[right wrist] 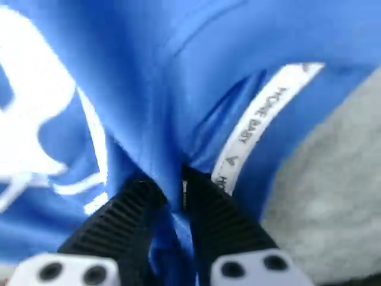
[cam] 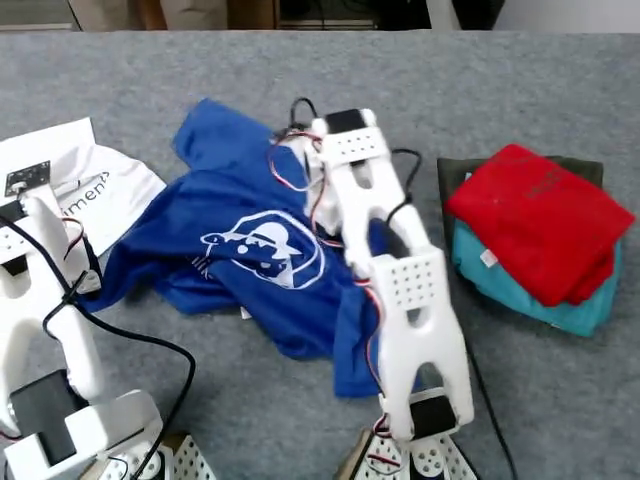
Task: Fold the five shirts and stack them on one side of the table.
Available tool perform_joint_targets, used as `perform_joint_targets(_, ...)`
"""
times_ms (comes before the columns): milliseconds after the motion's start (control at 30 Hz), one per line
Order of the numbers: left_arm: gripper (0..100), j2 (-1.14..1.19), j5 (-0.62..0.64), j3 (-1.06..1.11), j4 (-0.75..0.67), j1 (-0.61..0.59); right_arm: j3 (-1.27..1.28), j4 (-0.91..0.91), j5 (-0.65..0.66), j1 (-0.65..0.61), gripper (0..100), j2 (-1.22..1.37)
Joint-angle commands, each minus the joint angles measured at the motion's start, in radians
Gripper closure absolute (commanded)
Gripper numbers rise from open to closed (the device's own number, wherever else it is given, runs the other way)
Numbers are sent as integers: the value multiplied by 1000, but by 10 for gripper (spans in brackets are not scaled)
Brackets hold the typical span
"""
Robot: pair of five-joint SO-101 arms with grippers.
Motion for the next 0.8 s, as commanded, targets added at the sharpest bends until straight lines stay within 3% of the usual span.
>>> perform_joint_targets(0,981,-35,3,-2,-9,-3,193,23,-3,71,962,-185)
perform_joint_targets(133,981,-42,-25,-9,-9,-3,420,23,0,124,994,-381)
perform_joint_targets(267,981,-42,-158,-9,0,-3,684,21,71,136,995,-588)
perform_joint_targets(467,981,-44,-437,-23,140,-11,980,21,124,137,994,-863)
perform_joint_targets(767,981,-44,-652,-118,264,-130,1218,21,193,139,987,-1205)
